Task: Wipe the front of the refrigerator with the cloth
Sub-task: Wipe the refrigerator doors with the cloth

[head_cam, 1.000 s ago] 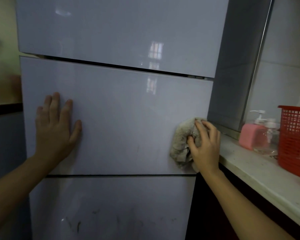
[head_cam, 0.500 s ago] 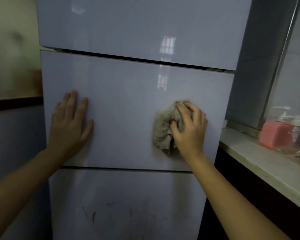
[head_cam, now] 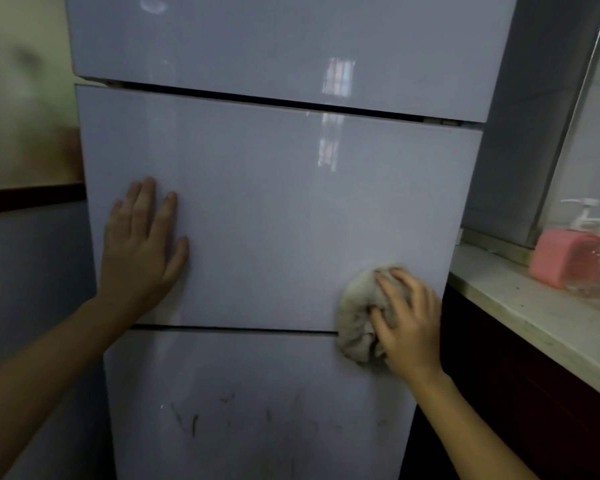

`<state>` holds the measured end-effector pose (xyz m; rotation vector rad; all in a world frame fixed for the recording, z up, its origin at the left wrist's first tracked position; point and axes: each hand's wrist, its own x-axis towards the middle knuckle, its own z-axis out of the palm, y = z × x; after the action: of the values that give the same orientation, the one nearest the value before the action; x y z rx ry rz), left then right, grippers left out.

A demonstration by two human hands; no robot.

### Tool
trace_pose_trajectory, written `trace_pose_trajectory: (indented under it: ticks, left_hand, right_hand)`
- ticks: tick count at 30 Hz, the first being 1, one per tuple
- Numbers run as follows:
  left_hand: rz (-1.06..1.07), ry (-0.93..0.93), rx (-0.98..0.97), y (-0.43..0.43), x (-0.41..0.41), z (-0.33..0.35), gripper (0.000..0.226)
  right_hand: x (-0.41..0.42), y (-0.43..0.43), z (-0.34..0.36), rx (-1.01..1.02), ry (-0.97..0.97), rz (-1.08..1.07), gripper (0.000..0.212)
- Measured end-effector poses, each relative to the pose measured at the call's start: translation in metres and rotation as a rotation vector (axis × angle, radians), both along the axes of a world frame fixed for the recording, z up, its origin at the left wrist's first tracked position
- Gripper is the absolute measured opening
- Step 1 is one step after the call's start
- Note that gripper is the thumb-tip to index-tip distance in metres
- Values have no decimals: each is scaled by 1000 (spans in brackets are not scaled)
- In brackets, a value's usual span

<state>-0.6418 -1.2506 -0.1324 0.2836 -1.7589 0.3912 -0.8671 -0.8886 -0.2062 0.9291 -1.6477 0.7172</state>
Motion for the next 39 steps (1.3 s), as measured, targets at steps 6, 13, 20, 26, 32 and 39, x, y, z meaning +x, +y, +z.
trace_pose_trajectory:
  ticks: [6,13,20,26,32,39]
  left_hand:
    - [-12,9,18,-8,-9,-5,69]
    - [-25,20,12,-20,-13,-10,70]
    - [10,22,13,-14,-10,-6,69]
    - [9,-24,43,-1,1,1,67]
    - [-7,-23,77,-3,29,-6,58]
    - [-27,-46,171,1,53,-83,52]
  right_hand:
    - [-18,24,11,-140,-47,-72,49]
    - [9,-24,47,-192,-20,9,51]
    - [41,-91,93,54,189,88,50]
    - [50,-107,94,162,300,93,49]
    - [50,-107,82,148,281,98,49]
    - [56,-119,57,153,281,129,51]
